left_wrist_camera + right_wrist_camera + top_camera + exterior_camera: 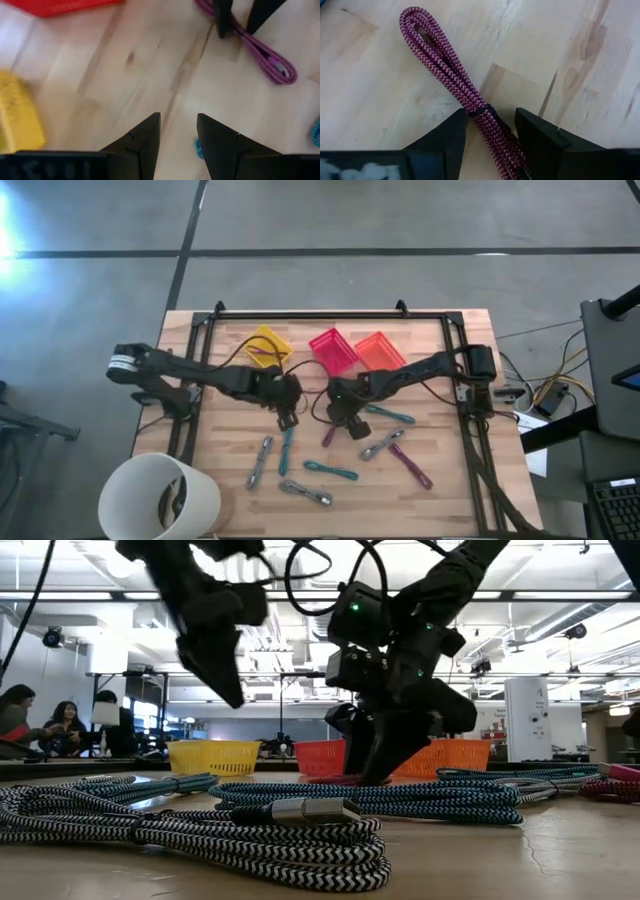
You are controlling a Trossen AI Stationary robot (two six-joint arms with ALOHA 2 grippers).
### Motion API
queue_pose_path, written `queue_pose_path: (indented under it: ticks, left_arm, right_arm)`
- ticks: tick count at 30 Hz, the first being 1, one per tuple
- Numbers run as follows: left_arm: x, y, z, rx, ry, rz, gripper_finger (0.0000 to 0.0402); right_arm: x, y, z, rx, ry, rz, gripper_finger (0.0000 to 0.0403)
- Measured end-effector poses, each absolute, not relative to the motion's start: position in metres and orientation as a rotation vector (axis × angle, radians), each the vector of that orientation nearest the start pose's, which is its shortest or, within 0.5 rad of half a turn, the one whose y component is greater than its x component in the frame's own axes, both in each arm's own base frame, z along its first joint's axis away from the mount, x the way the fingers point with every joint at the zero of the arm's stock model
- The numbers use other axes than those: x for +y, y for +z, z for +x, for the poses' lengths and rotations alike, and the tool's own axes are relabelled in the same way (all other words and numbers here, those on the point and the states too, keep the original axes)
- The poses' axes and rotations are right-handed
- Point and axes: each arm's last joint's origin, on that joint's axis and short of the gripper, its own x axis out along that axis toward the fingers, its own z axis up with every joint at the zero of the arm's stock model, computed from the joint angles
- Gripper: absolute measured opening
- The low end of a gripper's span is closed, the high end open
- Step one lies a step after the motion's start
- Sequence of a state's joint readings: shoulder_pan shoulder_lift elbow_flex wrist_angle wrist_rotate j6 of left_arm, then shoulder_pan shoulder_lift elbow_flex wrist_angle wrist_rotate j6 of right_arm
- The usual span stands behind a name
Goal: Pick & Place USB Port
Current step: Put the top black violet USB cable into the yellow bin
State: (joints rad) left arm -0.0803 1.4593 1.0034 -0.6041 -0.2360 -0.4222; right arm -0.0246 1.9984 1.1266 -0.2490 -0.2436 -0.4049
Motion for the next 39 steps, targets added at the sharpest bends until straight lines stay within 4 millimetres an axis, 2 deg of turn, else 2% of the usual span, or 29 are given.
queue_pose_path:
  ticks: [5,8,16,23,27,31,35,39]
  left_arm:
    - [-0.029,0.219,0.263,0.926,0.497,-0.234,0.0151]
    - [-0.033,0.214,0.257,0.867,0.513,-0.295,0.0151]
    - [-0.037,0.200,0.259,0.735,0.468,-0.365,0.0151]
    - [-0.038,0.199,0.261,0.695,0.449,-0.370,0.0151]
    - [-0.038,0.202,0.262,0.685,0.448,-0.371,0.0151]
    - [-0.037,0.209,0.263,0.660,0.448,-0.348,0.0151]
    - [-0.036,0.219,0.262,0.623,0.454,-0.299,0.0151]
    - [-0.033,0.231,0.256,0.560,0.500,-0.242,0.0151]
  right_arm:
    - [-0.002,0.112,0.377,1.062,0.413,-0.211,0.0140]
    - [-0.002,0.118,0.376,1.047,0.407,-0.215,0.0113]
    - [-0.003,0.126,0.377,1.042,0.374,-0.179,0.0025]
    - [-0.003,0.134,0.382,1.034,0.299,-0.060,0.0024]
    - [-0.003,0.149,0.383,1.014,0.278,-0.042,0.0024]
    - [0.000,0.180,0.370,1.002,0.245,-0.138,0.0024]
    - [-0.006,0.210,0.346,0.941,0.131,-0.217,0.0024]
    - [-0.014,0.217,0.321,0.734,0.051,-0.162,0.0024]
